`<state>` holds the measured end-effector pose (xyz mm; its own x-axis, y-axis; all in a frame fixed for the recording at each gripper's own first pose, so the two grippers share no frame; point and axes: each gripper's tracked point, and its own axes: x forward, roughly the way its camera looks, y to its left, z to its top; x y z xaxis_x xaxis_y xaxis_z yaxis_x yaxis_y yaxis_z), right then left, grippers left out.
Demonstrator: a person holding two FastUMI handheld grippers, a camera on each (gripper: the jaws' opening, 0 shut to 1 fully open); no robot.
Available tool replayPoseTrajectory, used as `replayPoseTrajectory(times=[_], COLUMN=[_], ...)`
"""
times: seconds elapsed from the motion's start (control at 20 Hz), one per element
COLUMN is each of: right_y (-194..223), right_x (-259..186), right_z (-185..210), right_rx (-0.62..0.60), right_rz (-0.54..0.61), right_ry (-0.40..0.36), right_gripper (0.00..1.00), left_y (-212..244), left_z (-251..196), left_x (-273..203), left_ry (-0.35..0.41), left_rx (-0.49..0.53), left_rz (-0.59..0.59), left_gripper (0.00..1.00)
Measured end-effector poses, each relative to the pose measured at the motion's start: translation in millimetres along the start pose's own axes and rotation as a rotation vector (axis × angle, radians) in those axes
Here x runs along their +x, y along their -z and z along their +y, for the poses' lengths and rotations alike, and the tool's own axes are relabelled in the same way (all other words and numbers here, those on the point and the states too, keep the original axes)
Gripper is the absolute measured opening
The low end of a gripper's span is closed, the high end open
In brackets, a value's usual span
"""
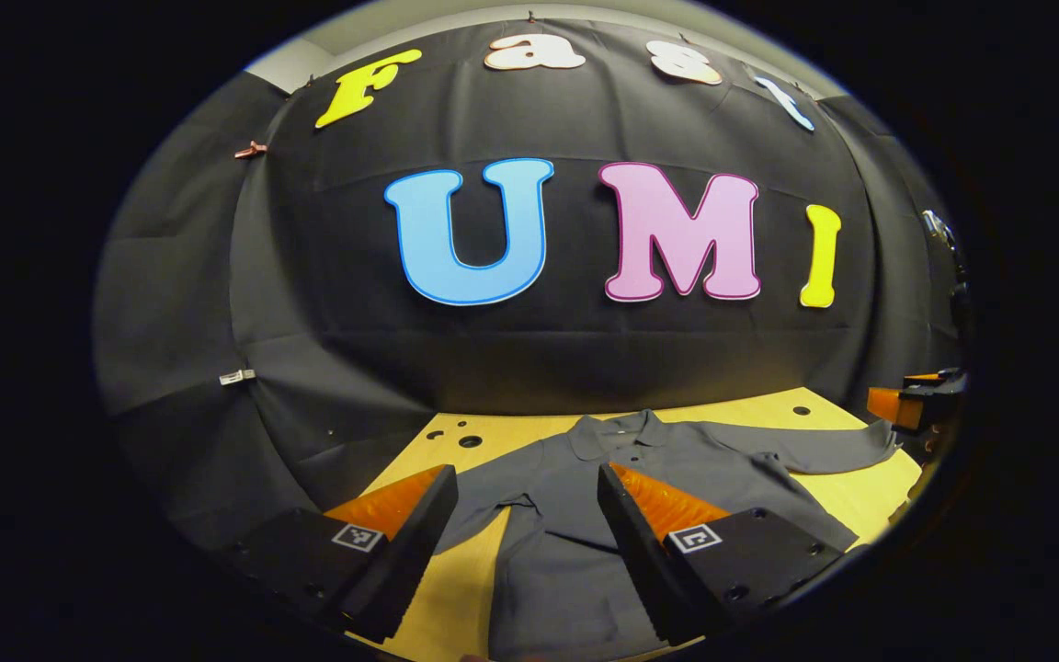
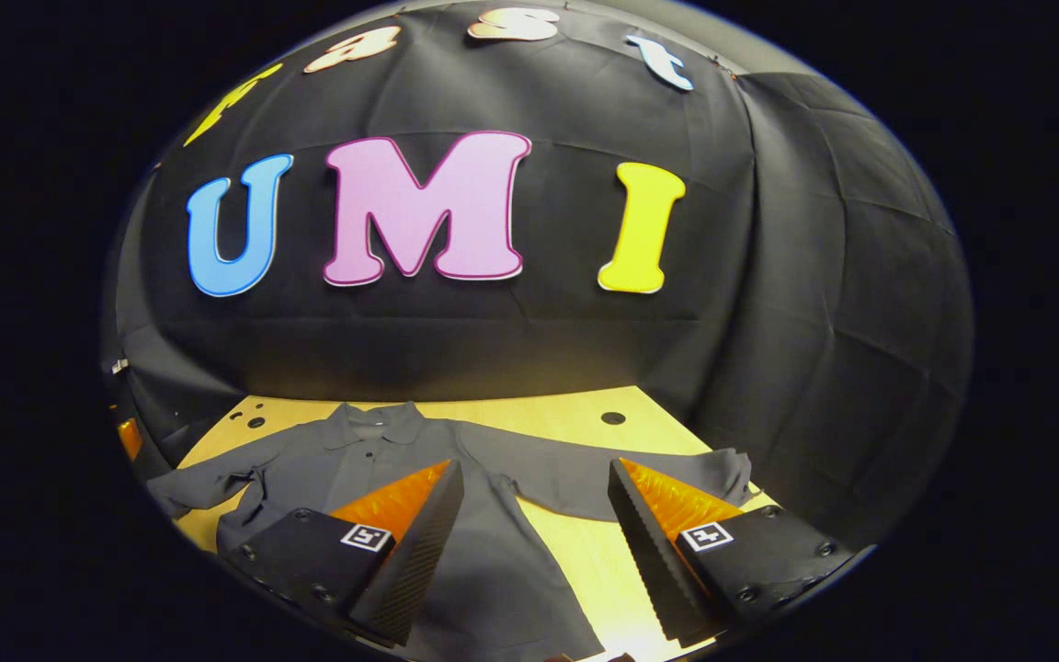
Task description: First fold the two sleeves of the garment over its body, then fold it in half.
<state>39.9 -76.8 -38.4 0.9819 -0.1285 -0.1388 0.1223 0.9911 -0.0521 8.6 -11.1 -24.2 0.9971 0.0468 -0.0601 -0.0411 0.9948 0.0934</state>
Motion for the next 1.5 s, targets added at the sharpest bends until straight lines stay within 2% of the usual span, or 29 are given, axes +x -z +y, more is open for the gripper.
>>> replayPoseTrajectory(times=[0.25, 0.5, 0.8, 1.25, 1.5], right_y=[15, 41, 71, 113, 131], right_x=[23, 51, 93, 153, 175], right_z=[-44, -87, -154, -236, -285], right_rx=[0.054, 0.070, 0.146, 0.273, 0.298], right_rz=[0.059, 0.125, 0.196, 0.303, 0.336], right_ry=[0.052, 0.087, 0.198, 0.310, 0.403], right_gripper=[0.98, 0.98, 0.98, 0.99, 0.99], left_y=[26, 37, 63, 76, 79], left_z=[-19, -38, -54, -50, -44], left_x=[-2, 5, 16, 34, 47], left_ry=[0.002, -0.020, -0.040, -0.099, -0.132], left_rx=[-0.026, -0.040, -0.048, -0.038, -0.038], left_rz=[0.080, 0.087, 0.154, 0.236, 0.278], left_gripper=[0.97, 0.97, 0.97, 0.97, 0.97])
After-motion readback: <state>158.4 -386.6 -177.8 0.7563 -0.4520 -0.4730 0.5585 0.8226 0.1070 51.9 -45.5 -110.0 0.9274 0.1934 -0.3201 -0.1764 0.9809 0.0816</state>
